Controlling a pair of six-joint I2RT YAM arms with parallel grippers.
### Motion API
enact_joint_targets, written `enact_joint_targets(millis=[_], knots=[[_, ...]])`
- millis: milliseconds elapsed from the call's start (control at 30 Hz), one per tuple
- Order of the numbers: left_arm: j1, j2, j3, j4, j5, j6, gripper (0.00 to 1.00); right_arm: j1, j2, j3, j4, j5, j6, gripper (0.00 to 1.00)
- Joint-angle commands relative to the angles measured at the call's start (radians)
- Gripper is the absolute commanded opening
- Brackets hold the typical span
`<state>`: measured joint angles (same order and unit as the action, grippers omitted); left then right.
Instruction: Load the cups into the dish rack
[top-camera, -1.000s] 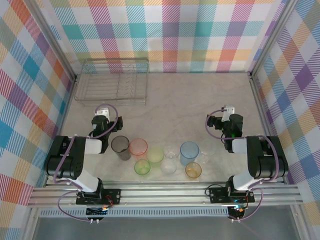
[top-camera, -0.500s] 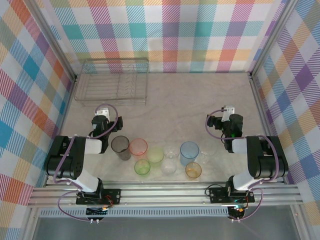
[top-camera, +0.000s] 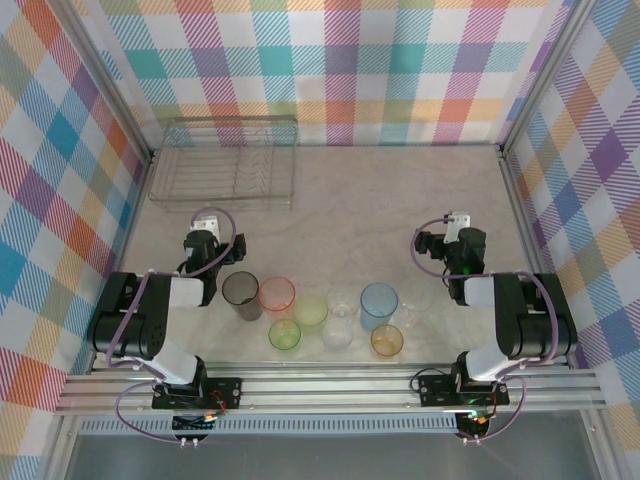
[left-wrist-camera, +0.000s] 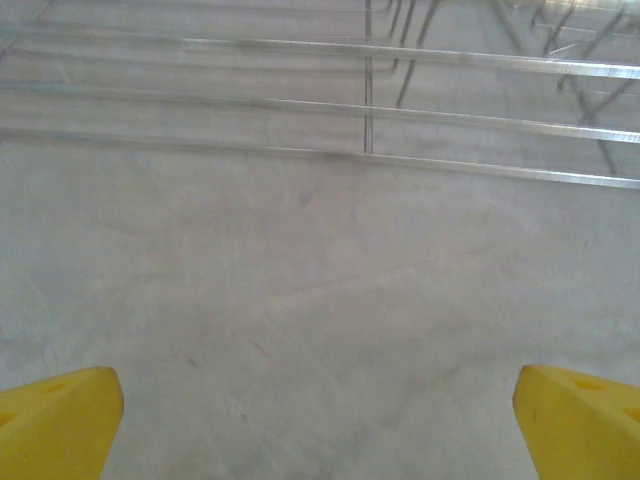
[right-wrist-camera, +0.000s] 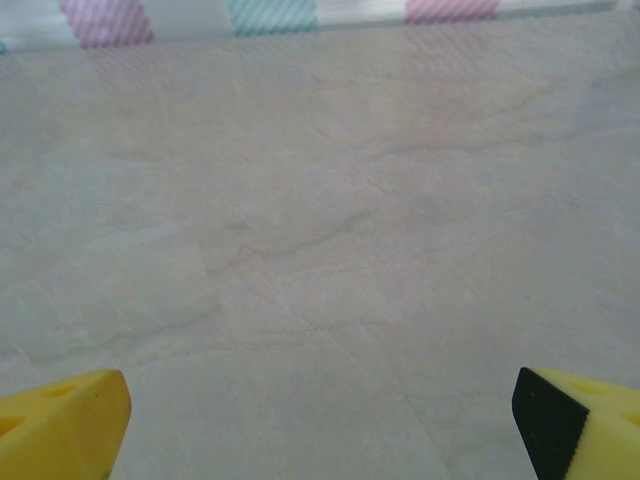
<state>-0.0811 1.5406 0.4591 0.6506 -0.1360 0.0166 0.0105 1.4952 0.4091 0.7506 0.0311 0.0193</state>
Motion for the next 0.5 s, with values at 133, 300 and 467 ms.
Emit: enact_joint_targets(millis=[133, 300, 467], knots=[[-0.025, -0.233, 0.367, -0.641, -0.234, -0.146, 1.00, 0.001, -0.266, 0.301, -0.754, 0.122, 0.222, 0.99], [-0.025, -0.331, 0.457, -0.806, -0.229, -0.173, 1.00, 0.003, -0.214, 0.530, -1.020, -0.116, 0.366, 1.00], [-0.026, -0.393, 0.553, -1.071, -0.235, -0.280, 1.00, 0.029, -0.063, 0.755, -1.141, -0.372, 0.523, 0.94]])
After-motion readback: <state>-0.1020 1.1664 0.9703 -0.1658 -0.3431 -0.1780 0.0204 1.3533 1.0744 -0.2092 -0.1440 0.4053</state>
